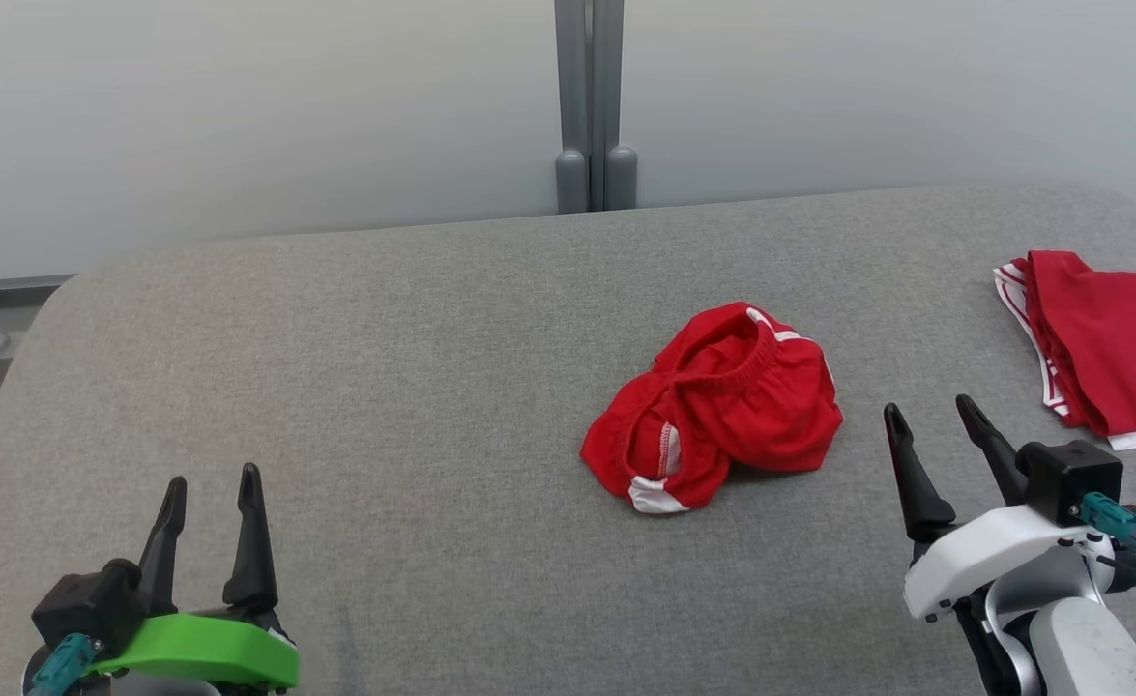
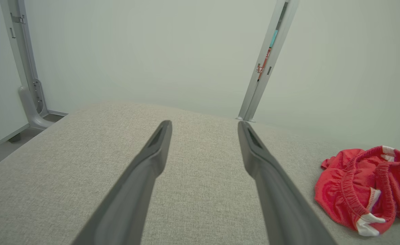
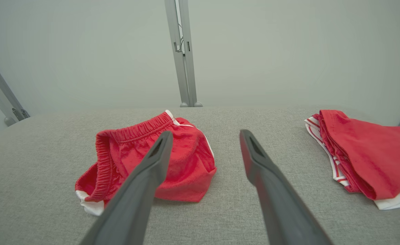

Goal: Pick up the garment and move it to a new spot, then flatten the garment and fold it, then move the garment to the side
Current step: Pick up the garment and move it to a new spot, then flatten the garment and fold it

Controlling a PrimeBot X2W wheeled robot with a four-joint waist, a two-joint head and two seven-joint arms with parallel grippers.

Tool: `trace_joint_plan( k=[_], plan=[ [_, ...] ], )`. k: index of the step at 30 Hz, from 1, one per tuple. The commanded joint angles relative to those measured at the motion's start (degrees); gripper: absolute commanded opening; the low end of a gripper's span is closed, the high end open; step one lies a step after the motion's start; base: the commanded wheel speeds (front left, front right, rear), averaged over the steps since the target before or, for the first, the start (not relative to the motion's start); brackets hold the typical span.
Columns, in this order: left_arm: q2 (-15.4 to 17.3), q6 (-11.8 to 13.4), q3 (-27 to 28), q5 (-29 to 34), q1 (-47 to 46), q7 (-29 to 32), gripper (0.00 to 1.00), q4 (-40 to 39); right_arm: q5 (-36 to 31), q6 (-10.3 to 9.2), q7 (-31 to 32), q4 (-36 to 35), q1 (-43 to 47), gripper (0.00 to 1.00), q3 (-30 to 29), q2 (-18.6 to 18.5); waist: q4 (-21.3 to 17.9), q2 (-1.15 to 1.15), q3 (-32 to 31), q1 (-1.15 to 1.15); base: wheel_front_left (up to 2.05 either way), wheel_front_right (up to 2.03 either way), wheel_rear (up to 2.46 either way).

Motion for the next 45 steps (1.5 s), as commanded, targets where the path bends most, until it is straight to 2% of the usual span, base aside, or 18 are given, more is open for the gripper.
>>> trace_joint_plan(
  k=[1, 9, 36, 40, 45],
  plan=[
    [0.10, -0.40, -0.02, 0.50, 0.61, -0.08, 1.00, 0.92, 0.34, -0.09, -0.03, 0.12, -0.43, 1.00, 0.25, -0.22, 0.02, 0.00, 0.08, 0.00, 0.00, 0.00, 0.00],
    [-0.22, -1.10, -0.80, 1.62, -1.14, -0.06, 1.00, 3.34, 0.36, -0.10, 0.53, 0.25, -0.90, 1.00, 1.06, -0.33, -0.20, 0.00, 0.52, 0.00, 0.00, 0.00, 0.00],
    [0.56, -0.58, -1.99, 0.46, -2.35, 0.37, 1.00, 3.74, 0.32, -0.09, 0.27, 0.33, -0.19, 1.00, 1.16, 0.39, 0.52, 0.00, 0.91, 0.00, 0.00, 0.00, 0.00],
    [0.45, -0.24, -2.31, 0.39, -3.30, 1.27, 1.00, 3.14, 0.31, -0.09, 0.25, 0.36, -0.42, 1.00, 1.37, 0.43, 0.36, 0.00, 1.15, 0.00, 0.00, 0.00, 0.00],
    [0.39, -1.28, -4.00, -0.24, -8.04, 5.38, 1.00, 2.87, -0.15, -0.09, 0.63, 0.19, -1.18, 1.00, 2.16, -0.02, -0.67, 0.00, 1.95, 0.00, 0.00, 0.00, 0.00]
  ],
)
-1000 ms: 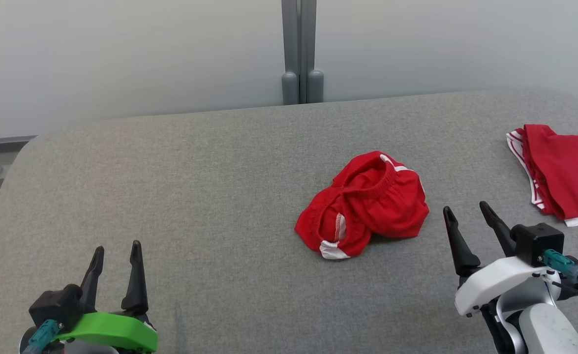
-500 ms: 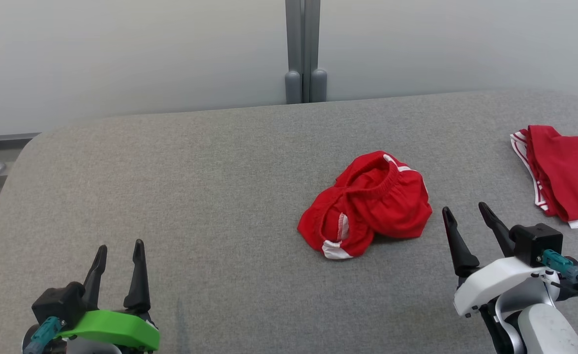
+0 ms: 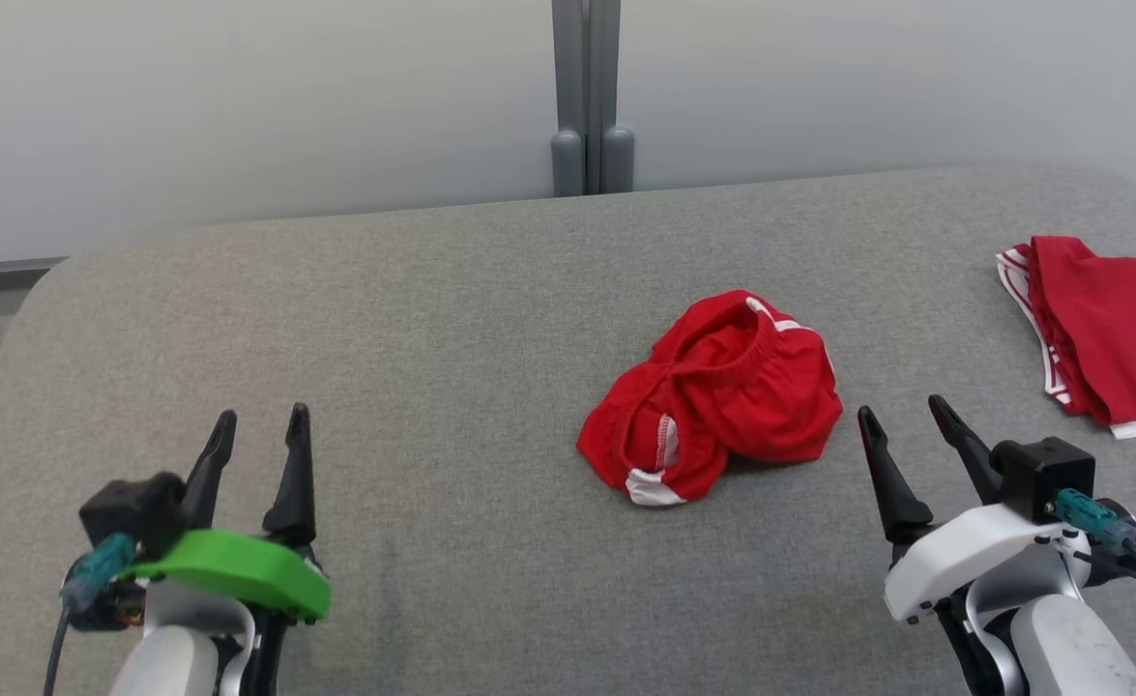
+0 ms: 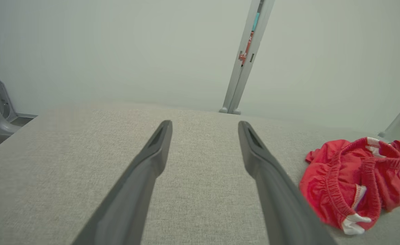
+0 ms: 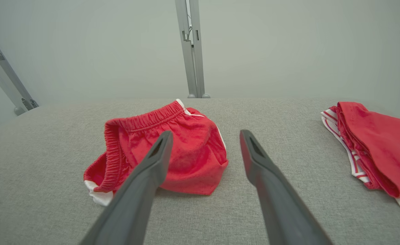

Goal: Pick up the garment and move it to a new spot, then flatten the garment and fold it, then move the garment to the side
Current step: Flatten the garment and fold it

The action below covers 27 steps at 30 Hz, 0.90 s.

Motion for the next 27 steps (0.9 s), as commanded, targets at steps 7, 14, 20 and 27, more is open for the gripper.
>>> trace_joint_plan(
  k=[7, 14, 20, 27],
  plan=[
    [-4.80, -0.35, -3.91, -6.81, -12.22, 17.64, 1.00, 1.84, -0.78, -0.09, 0.21, -0.65, -0.83, 1.00, 0.13, -0.20, -3.61, 0.00, 1.63, 0.00, 0.00, 0.00, 0.00],
    [-8.18, 3.48, -8.87, -10.02, -22.96, 30.70, 1.00, 5.23, -0.95, -0.09, -0.11, -0.86, -2.51, 1.00, 2.04, 0.47, -10.40, 0.00, 3.85, 0.00, 0.00, 0.00, 0.00],
    [-8.76, 5.53, -12.35, -14.07, -28.58, 34.45, 1.00, 8.98, -0.52, -0.09, -0.62, -0.63, -3.94, 1.00, 3.46, 1.08, -16.47, 0.00, 6.49, 0.00, 0.00, 0.00, 0.00],
    [-8.83, 8.10, -15.87, -16.71, -33.86, 35.20, 1.00, 15.48, -0.14, -0.09, -2.21, 0.24, -5.59, 1.00, 5.16, 2.06, -23.55, 0.00, 9.21, 0.00, 0.00, 0.00, 0.00]
  ],
)
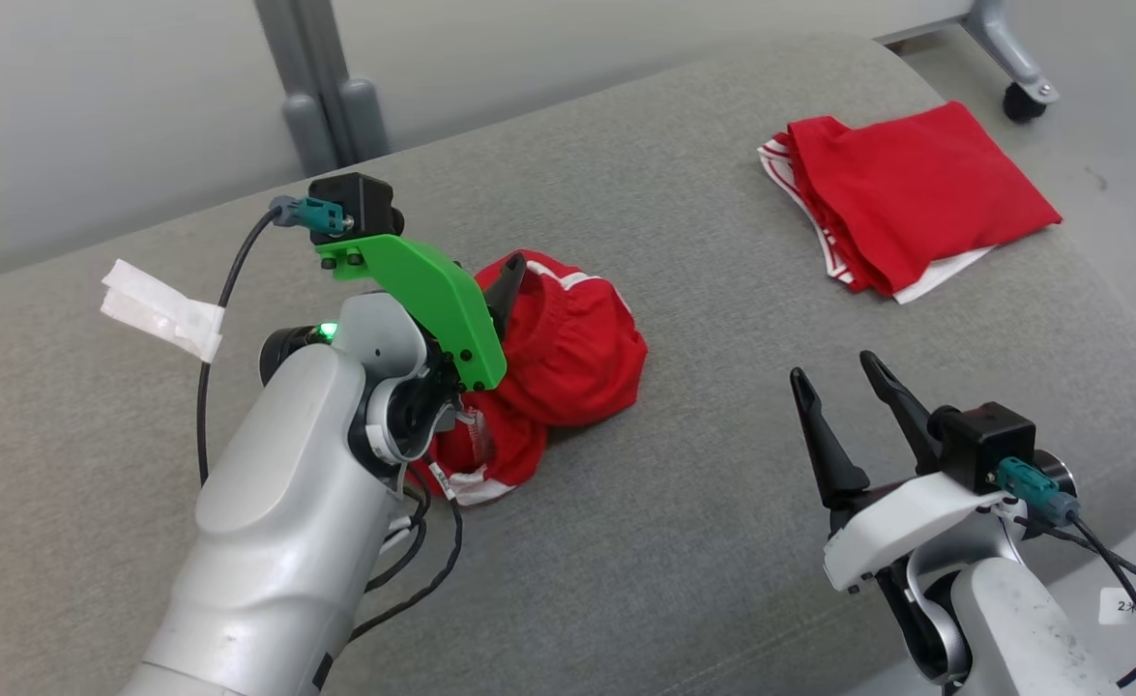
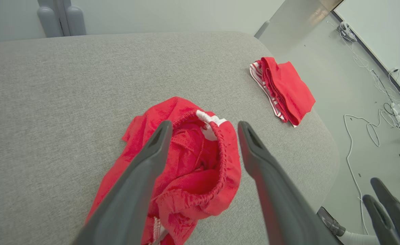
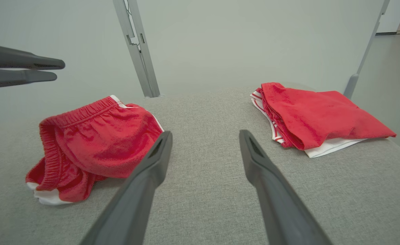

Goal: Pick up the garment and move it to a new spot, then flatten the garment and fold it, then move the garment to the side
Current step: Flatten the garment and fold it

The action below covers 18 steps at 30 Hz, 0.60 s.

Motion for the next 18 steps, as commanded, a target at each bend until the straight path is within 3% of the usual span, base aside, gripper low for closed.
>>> trace_joint_plan(
  k=[1, 11, 17, 18],
  plan=[
    [0.31, 0.40, -0.35, -0.52, -1.41, -0.40, 1.00, 1.09, 0.24, -0.09, -0.71, 0.29, -0.99, 1.00, 0.17, 0.32, -6.04, 0.00, 3.59, 0.00, 0.00, 0.00, 0.00],
    [0.43, 3.46, -2.28, -0.42, -5.97, -1.66, 1.00, 10.37, 0.24, -0.09, -2.54, 1.74, -1.60, 1.00, 0.15, 1.44, -9.65, 0.00, 5.31, 0.00, 0.00, 0.00, 0.00],
    [0.61, 2.18, -2.94, 0.16, -7.89, -2.22, 1.00, 13.83, -0.11, -0.09, -2.90, 1.86, -1.75, 1.00, -0.37, 1.70, -9.06, 0.00, 5.94, 0.00, 0.00, 0.00, 0.00],
    [0.58, 1.41, -2.91, 0.22, -8.27, -3.24, 0.29, 13.78, -0.16, -0.09, -2.90, 1.84, -1.86, 1.00, -0.36, 1.73, -8.78, 0.00, 6.03, 0.00, 0.00, 0.00, 0.00]
  ],
)
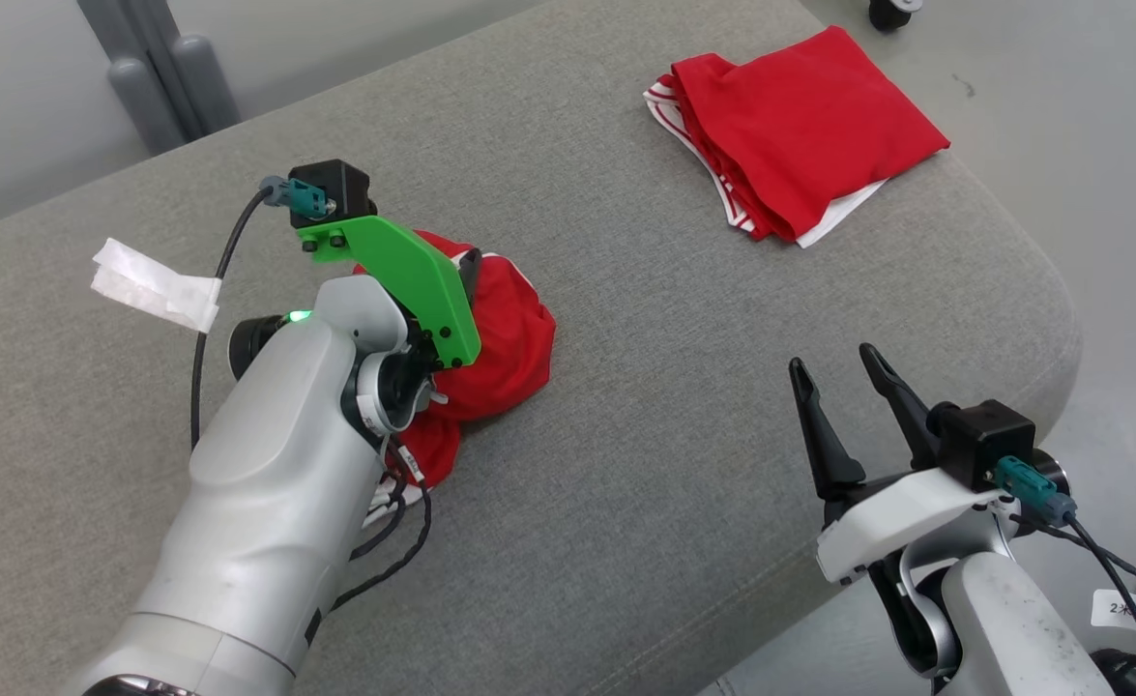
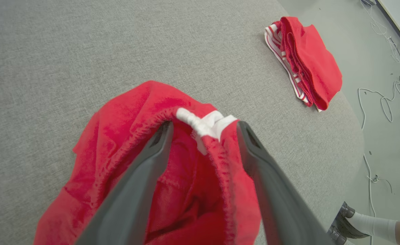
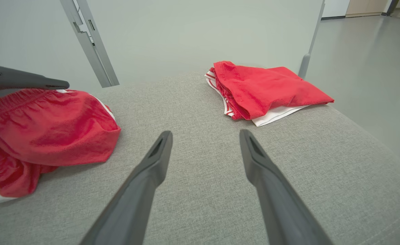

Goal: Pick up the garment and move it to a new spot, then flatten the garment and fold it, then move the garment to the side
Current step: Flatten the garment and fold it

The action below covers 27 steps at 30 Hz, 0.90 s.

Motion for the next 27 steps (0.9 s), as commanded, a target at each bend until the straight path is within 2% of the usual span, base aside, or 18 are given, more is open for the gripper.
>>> trace_joint_plan(
  k=[1, 10, 15, 20, 24, 27],
  plan=[
    [0.39, -0.92, 0.14, 0.55, -1.58, -1.64, 0.00, -0.17, -0.29, -0.09, -0.32, -0.03, -1.01, 1.00, 0.01, 0.30, 0.62, 0.00, 0.27, 0.00, 0.00, 0.00, 0.00],
    [0.12, -6.84, -0.77, 0.39, -5.85, -13.32, 0.00, -2.14, 0.36, -0.09, -0.90, -0.60, -1.19, 1.00, 2.07, -0.63, 4.24, 0.00, 0.12, 0.00, 0.00, 0.00, 0.00],
    [0.08, -11.12, -2.67, -1.62, -11.53, -19.79, 0.00, -7.48, 0.39, -0.09, -0.33, -0.72, -1.80, 1.00, 2.46, -1.26, 5.84, 0.00, -0.69, 0.00, 0.00, 0.00, 0.00],
    [0.09, -13.11, -3.92, -4.43, -15.49, -26.31, 0.00, -13.32, 0.23, -0.09, 0.04, -0.99, -1.37, 1.00, 2.19, -1.43, 7.21, 0.00, -1.49, 0.00, 0.00, 0.00, 0.00],
    [0.55, -14.02, -6.64, -5.02, -12.70, -26.94, 0.00, -15.55, 0.20, -0.09, 0.42, -1.42, -0.23, 1.00, 1.13, -1.66, 9.21, 0.00, -1.72, 0.00, 0.00, 0.00, 0.00],
    [3.44, -14.54, -10.91, -4.55, -7.77, -25.31, 0.00, -16.61, 0.19, -0.09, 0.90, -1.93, 0.51, 1.00, 0.66, -1.70, 11.25, 0.00, -1.60, 0.00, 0.00, 0.00, 0.00]
  ],
)
